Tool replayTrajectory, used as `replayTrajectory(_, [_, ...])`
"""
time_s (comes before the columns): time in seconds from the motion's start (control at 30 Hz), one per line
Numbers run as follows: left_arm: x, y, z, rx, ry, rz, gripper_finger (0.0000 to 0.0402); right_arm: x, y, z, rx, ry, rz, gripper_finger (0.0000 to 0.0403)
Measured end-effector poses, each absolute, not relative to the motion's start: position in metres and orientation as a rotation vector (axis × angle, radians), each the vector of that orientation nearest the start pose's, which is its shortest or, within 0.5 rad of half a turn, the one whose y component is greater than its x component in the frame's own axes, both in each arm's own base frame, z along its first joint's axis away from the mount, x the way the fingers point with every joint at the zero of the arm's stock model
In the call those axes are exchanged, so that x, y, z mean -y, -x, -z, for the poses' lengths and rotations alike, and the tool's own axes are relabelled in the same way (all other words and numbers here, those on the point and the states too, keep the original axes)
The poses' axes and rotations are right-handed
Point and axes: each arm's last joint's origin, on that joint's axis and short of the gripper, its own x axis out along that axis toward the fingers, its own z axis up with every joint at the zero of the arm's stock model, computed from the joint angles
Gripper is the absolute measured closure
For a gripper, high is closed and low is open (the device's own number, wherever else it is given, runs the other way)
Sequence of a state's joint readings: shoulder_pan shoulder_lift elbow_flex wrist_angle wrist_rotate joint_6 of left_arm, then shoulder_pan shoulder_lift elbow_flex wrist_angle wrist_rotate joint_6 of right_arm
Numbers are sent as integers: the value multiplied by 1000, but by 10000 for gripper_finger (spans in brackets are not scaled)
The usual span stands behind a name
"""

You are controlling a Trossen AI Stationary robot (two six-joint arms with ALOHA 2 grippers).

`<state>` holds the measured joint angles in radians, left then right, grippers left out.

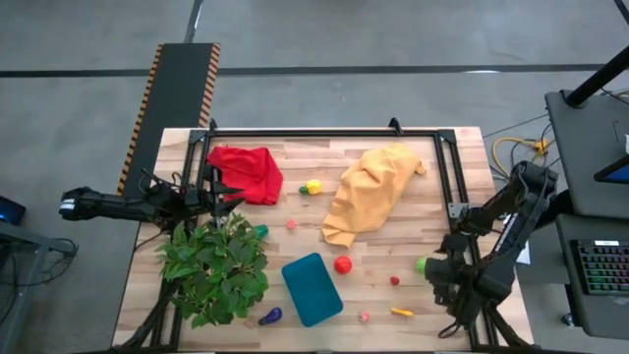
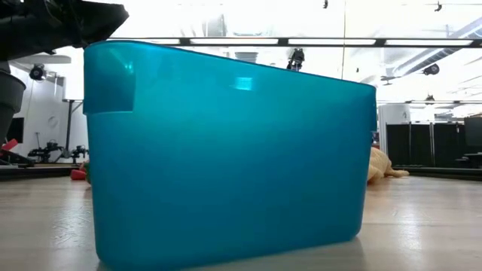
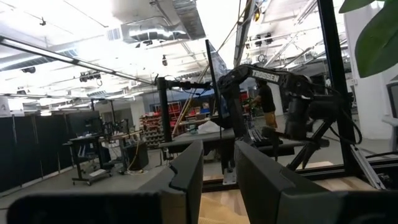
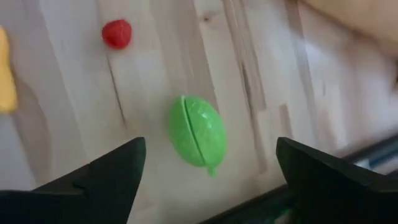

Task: Pick and placing Produce into tupperware
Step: Put the melon into the bin

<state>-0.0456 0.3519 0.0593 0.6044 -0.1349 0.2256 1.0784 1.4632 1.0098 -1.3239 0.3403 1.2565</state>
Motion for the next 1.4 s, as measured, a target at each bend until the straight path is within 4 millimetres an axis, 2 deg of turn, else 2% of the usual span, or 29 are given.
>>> replayTrajectory(0.2, [1,-116,-210,289,-196,-122,323,-194,-116,-205,-1370,292,313,64])
replayTrajectory(0.47, [2,-118,-207,268,-189,-118,323,-200,-122,-196,-1352,226,276,76])
replayTrajectory(0.83, [2,-119,-207,262,-198,-119,323,-184,-124,-175,-1455,239,284,76])
replayTrajectory(1.17, [1,-118,-207,270,-195,-120,323,-175,-120,-153,-1451,189,227,76])
replayTrajectory(1.4, [1,-118,-207,269,-195,-120,323,-171,-118,-146,-1455,200,235,76])
